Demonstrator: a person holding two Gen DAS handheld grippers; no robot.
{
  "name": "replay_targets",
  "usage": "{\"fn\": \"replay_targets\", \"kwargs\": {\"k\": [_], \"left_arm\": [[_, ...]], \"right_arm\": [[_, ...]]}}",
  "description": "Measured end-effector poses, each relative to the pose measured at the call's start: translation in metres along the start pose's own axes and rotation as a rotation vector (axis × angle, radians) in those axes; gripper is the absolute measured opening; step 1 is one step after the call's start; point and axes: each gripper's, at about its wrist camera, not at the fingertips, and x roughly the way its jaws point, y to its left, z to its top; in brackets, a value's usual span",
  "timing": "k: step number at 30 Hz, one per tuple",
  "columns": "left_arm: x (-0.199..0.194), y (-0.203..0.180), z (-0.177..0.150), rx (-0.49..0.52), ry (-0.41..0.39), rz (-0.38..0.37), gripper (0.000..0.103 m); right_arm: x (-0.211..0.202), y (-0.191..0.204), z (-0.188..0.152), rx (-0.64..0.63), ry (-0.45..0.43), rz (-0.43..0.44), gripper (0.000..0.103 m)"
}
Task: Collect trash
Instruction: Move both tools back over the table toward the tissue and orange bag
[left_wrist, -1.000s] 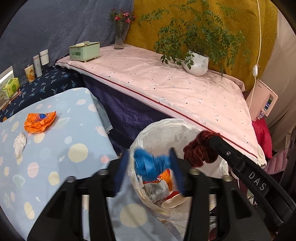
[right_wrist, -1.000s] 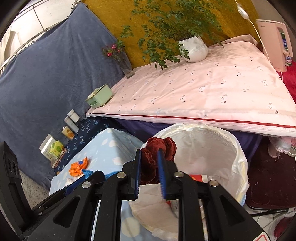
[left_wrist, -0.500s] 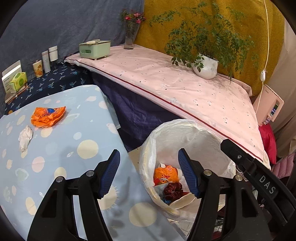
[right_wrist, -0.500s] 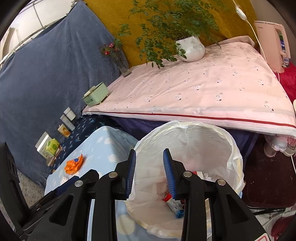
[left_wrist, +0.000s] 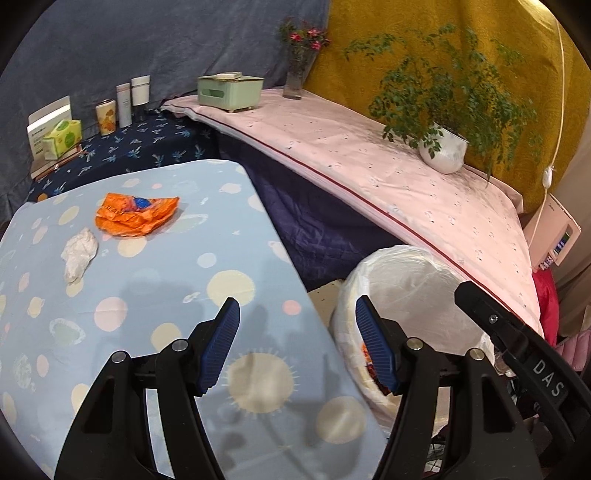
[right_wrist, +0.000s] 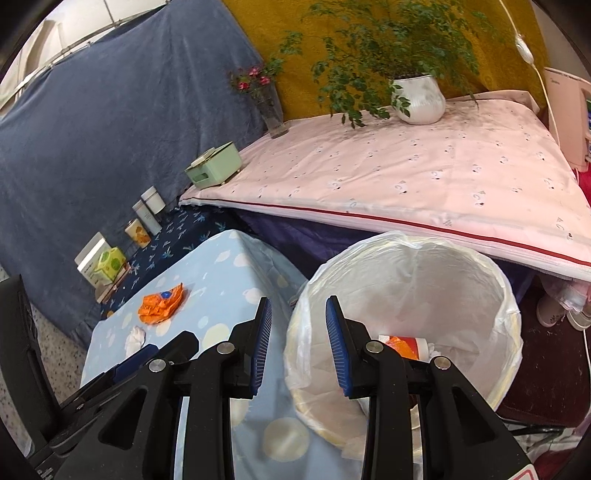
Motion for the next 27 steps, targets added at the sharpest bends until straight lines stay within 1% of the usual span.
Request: {"fn": "replay_targets", "kwargs": {"k": [9, 12, 17, 22, 27], "left_arm": [[-0.002, 0.057, -0.001, -0.071, 0.0, 0.058, 0.062], [-0.002, 0.083, -0.003, -0.099, 0.0, 0.091, 0.066], [0.0, 0.132, -0.004, -0.161, 0.003, 0.152, 0.066], [0.001, 0.179, 0.0, -0.197, 0.003, 0.218, 0.067], [0.011, 0.22, 0.006, -0.226, 0.013, 0.274, 0.071]], "right_arm": [[0.019, 0.049, -0.013, -0.081, 0.042, 0.03, 0.032], [0.029, 0.067, -0.02, -0.11, 0.063, 0.044, 0.032], [0.048, 0.1, -0.03, -0.156, 0.098, 0.065, 0.032], [0.071, 0.133, -0.038, -0.199, 0.132, 0.083, 0.034], [0.102, 0.163, -0.04, -0.205, 0.17, 0.105, 0.042]]}}
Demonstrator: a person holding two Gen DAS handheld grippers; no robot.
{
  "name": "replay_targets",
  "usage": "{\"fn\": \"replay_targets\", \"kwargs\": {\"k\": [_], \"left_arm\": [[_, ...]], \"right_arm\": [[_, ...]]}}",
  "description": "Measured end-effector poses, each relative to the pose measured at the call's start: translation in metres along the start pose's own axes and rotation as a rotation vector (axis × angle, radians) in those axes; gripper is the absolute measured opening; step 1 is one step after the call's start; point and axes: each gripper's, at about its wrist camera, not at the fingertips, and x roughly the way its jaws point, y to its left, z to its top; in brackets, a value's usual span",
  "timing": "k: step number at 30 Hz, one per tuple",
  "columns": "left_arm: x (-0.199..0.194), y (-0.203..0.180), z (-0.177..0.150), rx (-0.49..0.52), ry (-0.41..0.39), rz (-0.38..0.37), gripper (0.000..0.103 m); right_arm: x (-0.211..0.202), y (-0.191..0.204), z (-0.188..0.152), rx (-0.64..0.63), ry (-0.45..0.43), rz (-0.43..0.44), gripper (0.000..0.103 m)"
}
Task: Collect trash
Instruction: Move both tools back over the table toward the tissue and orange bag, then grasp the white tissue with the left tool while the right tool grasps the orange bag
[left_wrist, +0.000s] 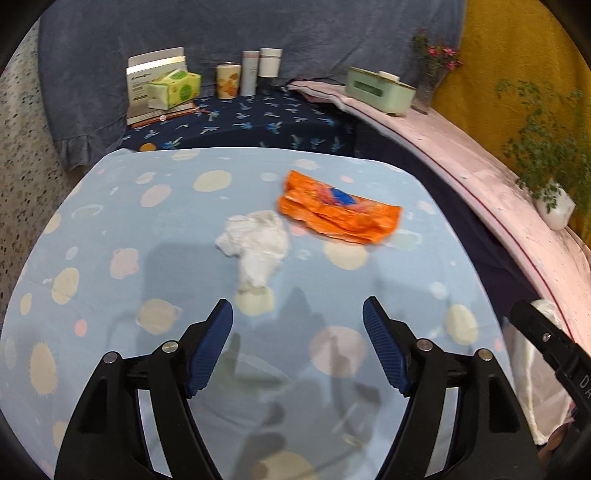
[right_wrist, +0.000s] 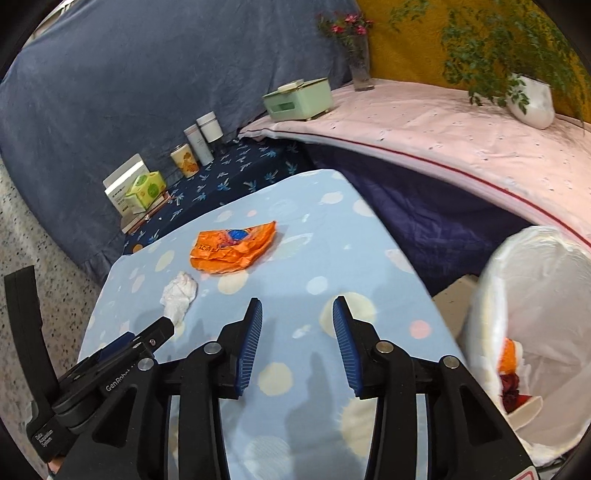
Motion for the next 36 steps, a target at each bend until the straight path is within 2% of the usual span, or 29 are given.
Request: {"fn": "replay_targets", "kwargs": {"k": [4, 12, 19, 26, 34, 36], "left_arm": [[0.02, 0.02, 0.013, -0.025, 0.013, 0.02, 0.079], [0.068, 0.045, 0.033, -0.071, 0.051, 0.026, 0.081], [0.093, 0.048, 0.041, -0.075, 0.056, 0.008, 0.08], [0.102, 0.047, 0.041, -0.066, 0.022, 0.0, 0.075], [0.103, 0.048, 0.041, -0.07, 0.01, -0.008, 0.074], [0.103, 0.048, 0.041, -0.069, 0.01, -0.007, 0.074]], "right_arm": [[0.031, 0.019, 0.012, -0.012, 0.022, 0.007, 0.046], [0.095, 0.043, 0.037, -0.001, 0.053, 0.02, 0.06], [0.144, 0.052, 0.051, 0.001, 0.075, -0.004, 0.06], [0.178, 0.052, 0.05, -0.004, 0.105, -0.025, 0.06], [0.185, 0.057, 0.044, -0.033, 0.091, -0.044, 0.061], [0.185, 0.055, 0.044, -0.022, 0.088, -0.041, 0.058]]}}
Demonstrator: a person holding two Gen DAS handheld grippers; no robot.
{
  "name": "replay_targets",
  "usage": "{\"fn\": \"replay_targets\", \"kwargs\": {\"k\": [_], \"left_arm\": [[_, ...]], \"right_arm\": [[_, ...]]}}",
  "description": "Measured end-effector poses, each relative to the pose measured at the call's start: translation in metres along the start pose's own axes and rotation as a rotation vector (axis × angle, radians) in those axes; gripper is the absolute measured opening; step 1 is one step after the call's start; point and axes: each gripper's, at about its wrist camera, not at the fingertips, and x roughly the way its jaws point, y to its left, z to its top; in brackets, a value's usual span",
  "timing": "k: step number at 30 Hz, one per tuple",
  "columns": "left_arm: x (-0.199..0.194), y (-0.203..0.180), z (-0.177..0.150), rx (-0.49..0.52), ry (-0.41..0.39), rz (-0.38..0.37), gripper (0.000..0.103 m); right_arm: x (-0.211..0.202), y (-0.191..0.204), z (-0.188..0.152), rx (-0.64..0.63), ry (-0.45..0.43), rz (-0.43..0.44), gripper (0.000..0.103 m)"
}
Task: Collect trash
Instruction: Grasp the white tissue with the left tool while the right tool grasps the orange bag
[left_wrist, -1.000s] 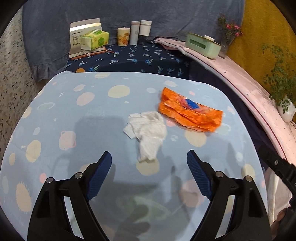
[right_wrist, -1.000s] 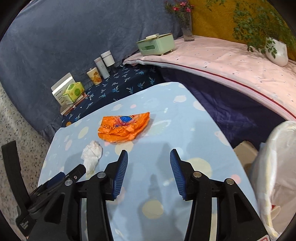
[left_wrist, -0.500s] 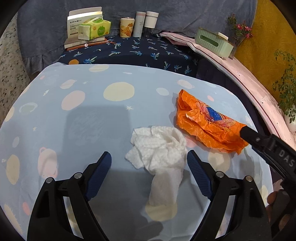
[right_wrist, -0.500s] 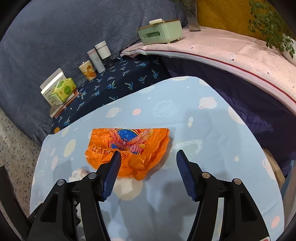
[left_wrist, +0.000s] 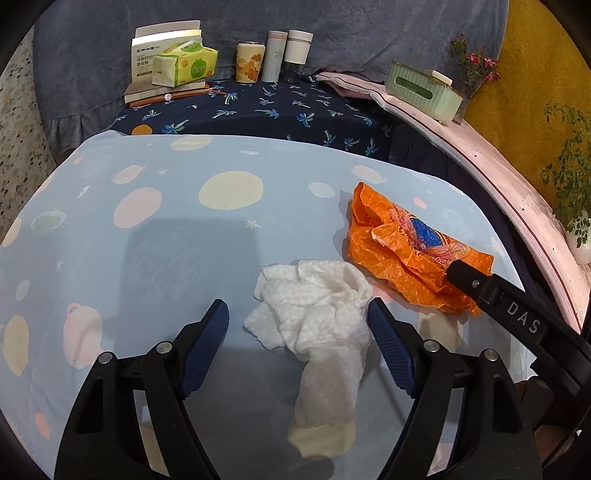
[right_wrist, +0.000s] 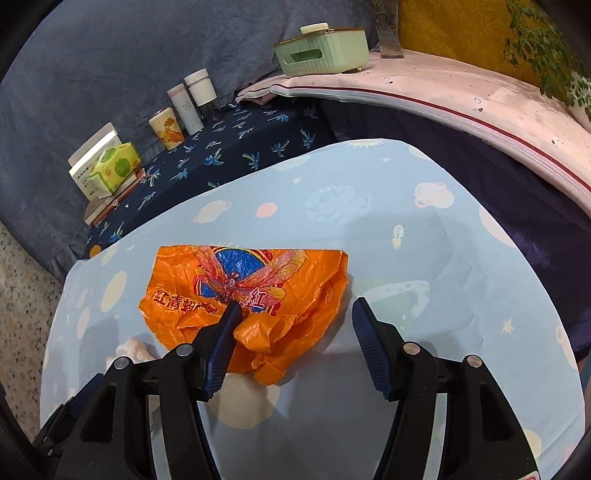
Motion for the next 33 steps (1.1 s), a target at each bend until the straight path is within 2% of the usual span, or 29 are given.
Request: {"fn": "replay_targets", "kwargs": {"k": [4, 5, 6, 8, 9, 10, 12, 15, 22, 33], "left_arm": [[0.001, 0.0, 0.0, 0.003, 0.001, 0.006, 0.073], [0.0, 0.0, 0.0, 0.003, 0.0, 0.011, 0.072], [0.0, 0.0, 0.0, 0.005, -0.002, 0.01, 0.066], [-0.002, -0.003, -0.002, 0.022, -0.001, 0.001, 0.053], [-0.003, -0.006, -0.004, 0.035, 0.001, -0.005, 0.042], [-0.005, -0.008, -0.006, 0.045, 0.002, -0.009, 0.036], [-0.009, -0.014, -0.011, 0.065, 0.0, -0.002, 0.029], [-0.018, -0.02, -0.018, 0.079, 0.006, 0.001, 0.024], [-0.059, -0.032, -0.029, 0.079, -0.013, -0.034, 0.022], [-0.135, -0.078, -0.048, 0.124, -0.075, -0.095, 0.021]], "right_arm": [[-0.001, -0.003, -0.001, 0.018, -0.003, -0.003, 0.048], [-0.002, -0.003, -0.001, 0.019, -0.001, 0.001, 0.041], [-0.002, -0.003, -0.002, 0.016, 0.004, 0.012, 0.03], [-0.002, 0.0, -0.005, 0.004, 0.016, 0.031, 0.022], [-0.004, 0.001, -0.007, -0.003, 0.015, 0.031, 0.018], [-0.008, 0.003, -0.009, -0.013, 0.014, 0.033, 0.017], [-0.015, 0.006, -0.015, -0.034, 0.01, 0.03, 0.015], [-0.03, 0.008, -0.024, -0.051, 0.004, 0.034, 0.014], [-0.074, -0.006, -0.042, -0.019, -0.021, 0.059, 0.013], [-0.17, -0.048, -0.046, 0.052, -0.146, 0.05, 0.013]]}}
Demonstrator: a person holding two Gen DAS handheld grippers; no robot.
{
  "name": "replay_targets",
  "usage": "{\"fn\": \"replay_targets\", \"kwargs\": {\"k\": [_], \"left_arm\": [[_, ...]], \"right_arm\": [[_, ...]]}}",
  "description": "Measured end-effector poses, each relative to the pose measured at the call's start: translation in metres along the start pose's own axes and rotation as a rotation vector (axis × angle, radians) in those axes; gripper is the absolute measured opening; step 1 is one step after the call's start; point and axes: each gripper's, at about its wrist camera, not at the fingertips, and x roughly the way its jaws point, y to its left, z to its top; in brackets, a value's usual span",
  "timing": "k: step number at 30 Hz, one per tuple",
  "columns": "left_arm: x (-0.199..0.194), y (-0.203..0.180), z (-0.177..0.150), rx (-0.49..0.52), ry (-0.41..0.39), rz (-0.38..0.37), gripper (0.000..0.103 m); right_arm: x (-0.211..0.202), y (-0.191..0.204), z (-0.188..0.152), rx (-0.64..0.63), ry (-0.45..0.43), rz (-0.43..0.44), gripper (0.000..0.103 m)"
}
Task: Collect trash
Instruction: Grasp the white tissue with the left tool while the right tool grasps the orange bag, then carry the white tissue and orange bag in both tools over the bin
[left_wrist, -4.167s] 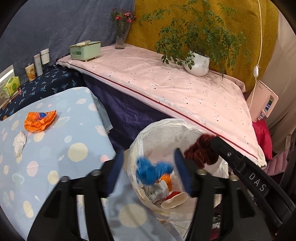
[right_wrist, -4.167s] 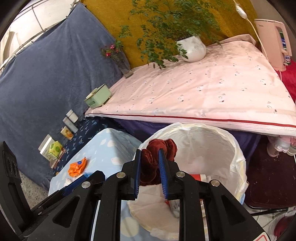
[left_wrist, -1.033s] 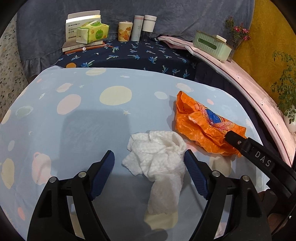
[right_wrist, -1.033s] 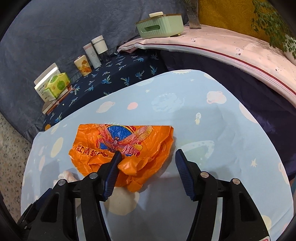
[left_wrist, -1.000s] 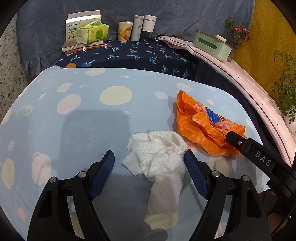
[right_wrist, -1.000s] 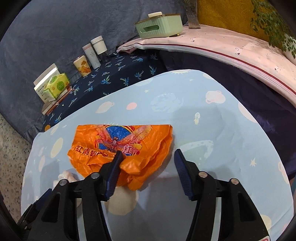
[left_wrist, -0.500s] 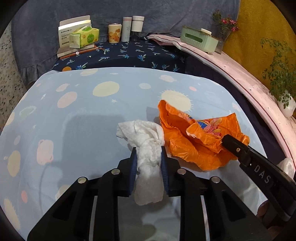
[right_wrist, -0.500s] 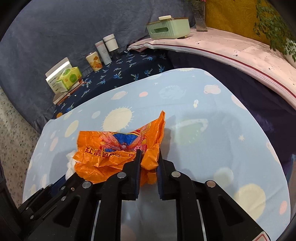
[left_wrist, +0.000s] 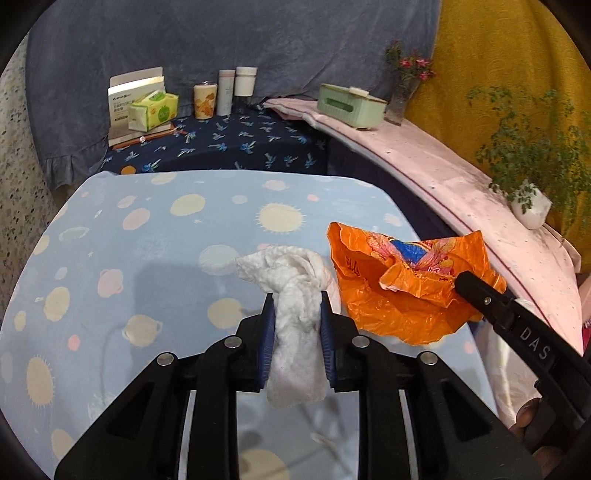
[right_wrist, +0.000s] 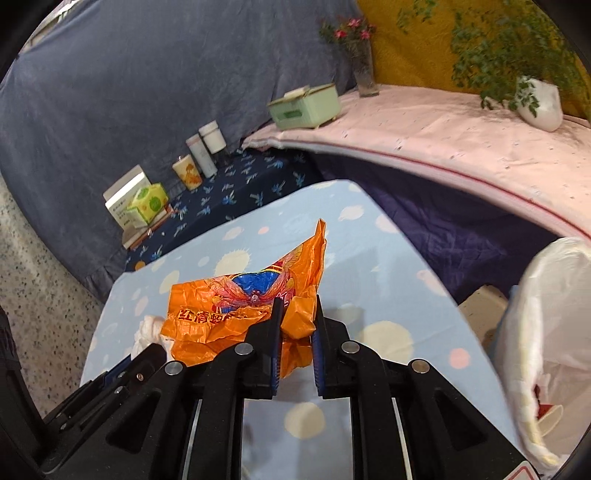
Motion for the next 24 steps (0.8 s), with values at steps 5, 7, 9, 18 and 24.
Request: {"fn": "replay_targets", "kwargs": {"k": [5, 7, 9, 18, 24], "left_arm": [[-0.028, -0.035, -0.005, 0.03, -0.025, -0.042, 0.021], [-0.038, -0.052, -0.007, 0.048, -0.033, -0.063, 0.021], [-0.045, -0.067, -0.01, 0.066, -0.039, -0.08, 0.021], [-0.069, -0.136, -0.025, 0.149, -0.04, -0.168, 0.021], [-0.075, -0.178, -0.036, 0.218, -0.034, -0.199, 0.021]], "right_arm": [[-0.043, -0.026, 0.007, 0.034, -0.06, -0.02, 0.013], [-0.06, -0.04, 0.009, 0.055, -0.083, -0.03, 0.013], [-0.075, -0.054, 0.01, 0.072, -0.102, -0.04, 0.013], [-0.135, -0.119, 0.013, 0.153, -0.185, -0.095, 0.013], [-0.164, -0.164, 0.008, 0.206, -0.222, -0.14, 0.013]]}}
